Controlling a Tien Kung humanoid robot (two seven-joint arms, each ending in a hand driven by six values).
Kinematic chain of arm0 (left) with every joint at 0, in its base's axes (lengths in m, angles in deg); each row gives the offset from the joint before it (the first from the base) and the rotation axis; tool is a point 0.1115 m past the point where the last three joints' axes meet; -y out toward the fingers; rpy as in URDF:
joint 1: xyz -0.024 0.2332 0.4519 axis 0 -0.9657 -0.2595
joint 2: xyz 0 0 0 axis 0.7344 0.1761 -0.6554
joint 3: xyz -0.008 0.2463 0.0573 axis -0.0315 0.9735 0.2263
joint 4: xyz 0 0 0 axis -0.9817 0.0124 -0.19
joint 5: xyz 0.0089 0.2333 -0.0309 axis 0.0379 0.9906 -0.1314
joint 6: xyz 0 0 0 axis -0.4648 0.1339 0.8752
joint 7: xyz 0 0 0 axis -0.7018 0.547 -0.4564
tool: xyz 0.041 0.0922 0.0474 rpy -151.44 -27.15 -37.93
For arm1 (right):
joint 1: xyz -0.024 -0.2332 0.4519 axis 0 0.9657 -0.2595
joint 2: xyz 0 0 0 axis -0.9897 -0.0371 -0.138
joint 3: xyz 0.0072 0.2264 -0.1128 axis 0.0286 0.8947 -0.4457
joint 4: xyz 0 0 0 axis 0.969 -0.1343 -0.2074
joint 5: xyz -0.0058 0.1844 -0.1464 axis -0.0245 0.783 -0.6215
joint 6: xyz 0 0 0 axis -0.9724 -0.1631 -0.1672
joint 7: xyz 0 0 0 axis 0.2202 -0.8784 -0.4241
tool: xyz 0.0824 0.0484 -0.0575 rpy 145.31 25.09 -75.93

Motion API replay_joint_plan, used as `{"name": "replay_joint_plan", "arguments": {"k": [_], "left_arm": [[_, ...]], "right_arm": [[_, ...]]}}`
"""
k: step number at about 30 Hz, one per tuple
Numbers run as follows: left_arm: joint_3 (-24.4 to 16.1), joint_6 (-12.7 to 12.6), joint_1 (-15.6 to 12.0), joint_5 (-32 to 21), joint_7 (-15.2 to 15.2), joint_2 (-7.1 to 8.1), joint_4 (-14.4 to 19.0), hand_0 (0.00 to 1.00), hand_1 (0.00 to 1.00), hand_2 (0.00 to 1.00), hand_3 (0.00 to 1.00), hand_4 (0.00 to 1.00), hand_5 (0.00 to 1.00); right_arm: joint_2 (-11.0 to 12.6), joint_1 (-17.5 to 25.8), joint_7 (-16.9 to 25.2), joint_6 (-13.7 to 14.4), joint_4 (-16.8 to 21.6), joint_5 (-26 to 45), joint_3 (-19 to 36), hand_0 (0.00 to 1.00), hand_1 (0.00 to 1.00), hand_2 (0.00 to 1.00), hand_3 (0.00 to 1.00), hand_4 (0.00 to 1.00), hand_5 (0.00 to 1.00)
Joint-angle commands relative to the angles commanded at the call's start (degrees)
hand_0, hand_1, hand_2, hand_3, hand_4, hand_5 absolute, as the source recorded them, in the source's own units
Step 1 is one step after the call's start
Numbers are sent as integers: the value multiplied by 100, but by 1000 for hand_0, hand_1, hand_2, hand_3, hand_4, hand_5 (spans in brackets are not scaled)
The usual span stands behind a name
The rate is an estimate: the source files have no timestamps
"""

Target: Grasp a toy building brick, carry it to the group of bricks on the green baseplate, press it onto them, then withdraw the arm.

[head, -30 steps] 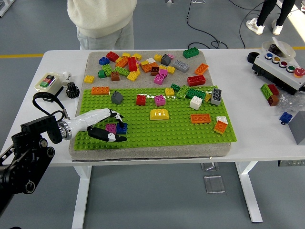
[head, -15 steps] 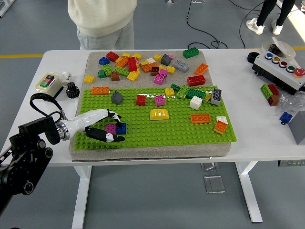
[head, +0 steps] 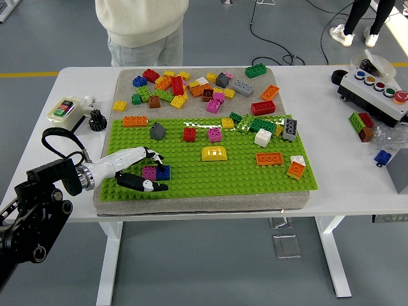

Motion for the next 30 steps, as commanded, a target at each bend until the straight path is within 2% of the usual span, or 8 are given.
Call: {"name": "replay_joint_plan", "arguments": {"k": [7,13,19,30], "left_arm": [[-96,-9,-15,0,6,27,205,998,904,867,590,998,652],[-68,-157,-84,0,26,45,400,998,902,868,591,998,652],[-44,-222,-117,0,32,15,338,998,902,866,591,998,649],[14,-499,-125,0,127,-36,127,998,899,866,593,998,651]], "right_arm": [[1,-2,6,0,0,6,16,729,655,703,569,910,503],[-1,-5,16,5,0,8,26,729,655,702,569,909,503],[1,-5,16,-1,0,7,34,730,655,703,568,909,502],[5,-14,8,-5,0,15,56,728,655,703,567,908,501]]}}
